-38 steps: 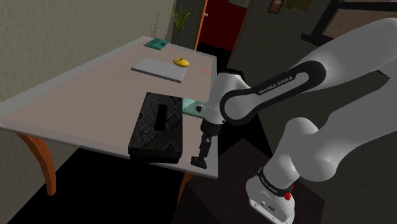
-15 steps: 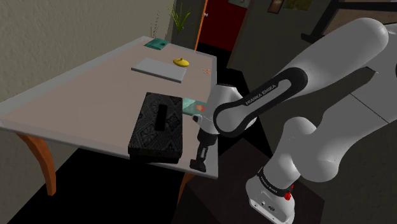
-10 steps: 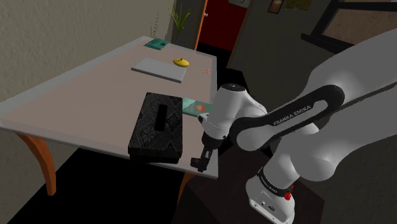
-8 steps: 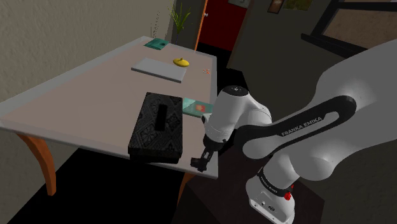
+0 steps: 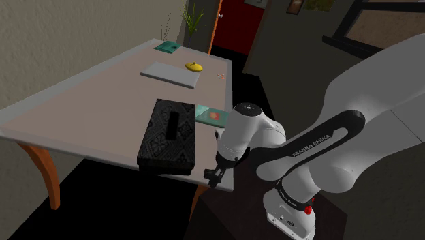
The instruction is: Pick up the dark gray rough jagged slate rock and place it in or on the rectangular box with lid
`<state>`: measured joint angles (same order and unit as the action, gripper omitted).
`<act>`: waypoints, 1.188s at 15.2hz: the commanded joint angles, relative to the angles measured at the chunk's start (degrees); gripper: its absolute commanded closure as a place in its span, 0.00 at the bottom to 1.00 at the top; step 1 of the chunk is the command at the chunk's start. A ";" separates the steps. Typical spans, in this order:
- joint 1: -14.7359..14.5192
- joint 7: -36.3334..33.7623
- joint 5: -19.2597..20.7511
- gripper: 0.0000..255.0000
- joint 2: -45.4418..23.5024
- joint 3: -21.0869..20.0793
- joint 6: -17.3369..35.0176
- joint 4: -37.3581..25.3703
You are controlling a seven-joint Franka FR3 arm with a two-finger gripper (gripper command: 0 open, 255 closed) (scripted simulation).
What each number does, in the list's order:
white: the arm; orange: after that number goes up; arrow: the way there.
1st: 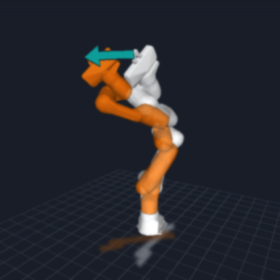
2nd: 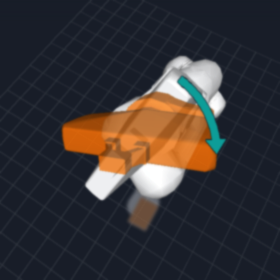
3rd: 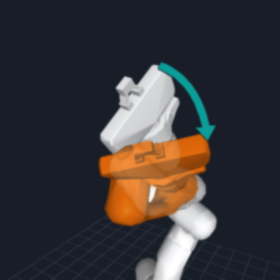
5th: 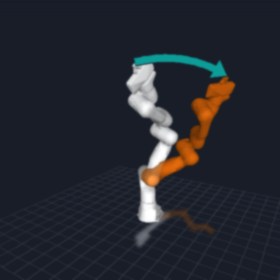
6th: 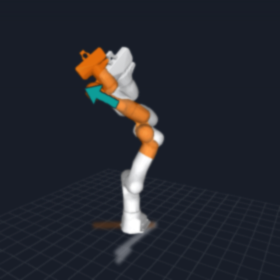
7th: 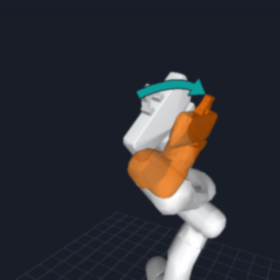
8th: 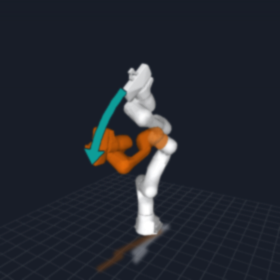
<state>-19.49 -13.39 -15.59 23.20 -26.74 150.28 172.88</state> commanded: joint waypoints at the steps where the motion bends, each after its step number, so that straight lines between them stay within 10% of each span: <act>1: 0.11 -0.13 0.06 0.00 -0.57 -0.17 0.65 0.05; 6: 0.12 -0.13 0.06 0.00 -0.56 -0.17 0.63 0.05; 7: 0.12 -0.13 0.06 1.00 -0.56 -0.17 0.63 0.05; 18: 0.02 -0.04 0.02 1.00 0.11 -0.02 0.29 -0.33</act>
<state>-19.47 -13.43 -15.57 23.36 -26.75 150.56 172.50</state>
